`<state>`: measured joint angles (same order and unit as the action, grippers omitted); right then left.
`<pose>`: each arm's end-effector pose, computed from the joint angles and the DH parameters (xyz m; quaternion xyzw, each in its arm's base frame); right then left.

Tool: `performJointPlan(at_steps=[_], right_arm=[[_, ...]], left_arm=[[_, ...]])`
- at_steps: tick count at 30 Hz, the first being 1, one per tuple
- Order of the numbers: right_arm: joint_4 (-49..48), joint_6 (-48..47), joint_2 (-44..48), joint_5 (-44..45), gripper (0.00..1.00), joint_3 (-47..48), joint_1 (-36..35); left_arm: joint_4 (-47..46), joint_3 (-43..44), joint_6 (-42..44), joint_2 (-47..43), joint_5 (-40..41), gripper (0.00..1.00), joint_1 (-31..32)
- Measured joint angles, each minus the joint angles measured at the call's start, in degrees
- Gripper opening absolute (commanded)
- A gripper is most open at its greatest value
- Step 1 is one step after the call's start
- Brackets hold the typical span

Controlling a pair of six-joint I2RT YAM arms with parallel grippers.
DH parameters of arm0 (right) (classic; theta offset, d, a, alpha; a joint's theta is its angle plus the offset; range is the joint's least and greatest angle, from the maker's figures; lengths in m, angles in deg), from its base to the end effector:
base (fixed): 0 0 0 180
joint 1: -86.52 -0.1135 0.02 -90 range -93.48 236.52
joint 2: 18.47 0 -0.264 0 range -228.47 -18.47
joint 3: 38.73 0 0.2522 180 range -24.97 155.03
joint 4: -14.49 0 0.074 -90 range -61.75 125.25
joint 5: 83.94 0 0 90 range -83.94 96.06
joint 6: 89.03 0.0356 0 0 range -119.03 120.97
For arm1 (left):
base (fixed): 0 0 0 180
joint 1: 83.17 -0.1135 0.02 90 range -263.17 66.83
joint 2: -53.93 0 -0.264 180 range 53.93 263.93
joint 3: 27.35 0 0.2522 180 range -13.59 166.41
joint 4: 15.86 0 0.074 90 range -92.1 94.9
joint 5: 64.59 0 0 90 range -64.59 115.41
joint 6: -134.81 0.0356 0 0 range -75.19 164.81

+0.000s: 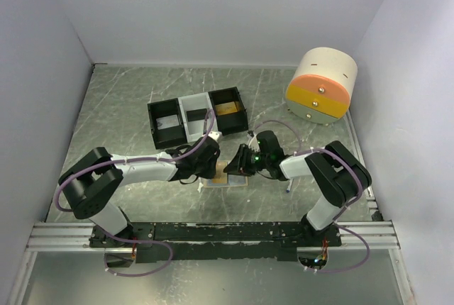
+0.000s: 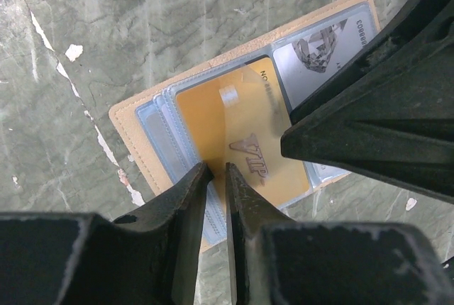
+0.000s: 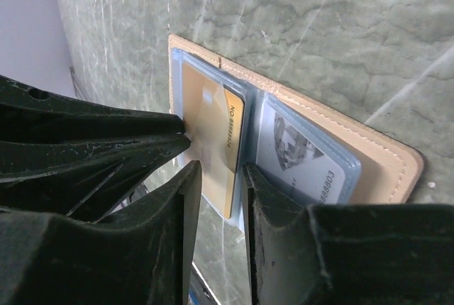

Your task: Take the credit cards out of the card holder

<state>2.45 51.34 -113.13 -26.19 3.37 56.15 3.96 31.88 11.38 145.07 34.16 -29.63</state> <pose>0.2267 0.1549 0.1087 0.0370 0.8794 0.4526 0.1429 0.1868 -0.2437 0.1584 0.1398 0.9319 -0.1726 0.2867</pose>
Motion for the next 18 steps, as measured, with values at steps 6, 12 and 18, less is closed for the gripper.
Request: performJointPlan(at_steps=[6, 12, 18], right_arm=[[-1.33, 0.00, -1.36, -0.59, 0.22, 0.55, -0.85], [0.83, -0.44, -1.53, 1.27, 0.00, 1.07, -0.98], [4.85, -1.18, 0.59, 4.26, 0.00, 1.88, -1.46]], left_arm=[[0.02, 0.00, 0.00, 0.00, 0.04, 0.28, 0.00], [0.07, 0.00, 0.00, 0.00, 0.04, 0.28, 0.00], [0.04, 0.02, -0.02, 0.00, 0.09, 0.28, 0.00]])
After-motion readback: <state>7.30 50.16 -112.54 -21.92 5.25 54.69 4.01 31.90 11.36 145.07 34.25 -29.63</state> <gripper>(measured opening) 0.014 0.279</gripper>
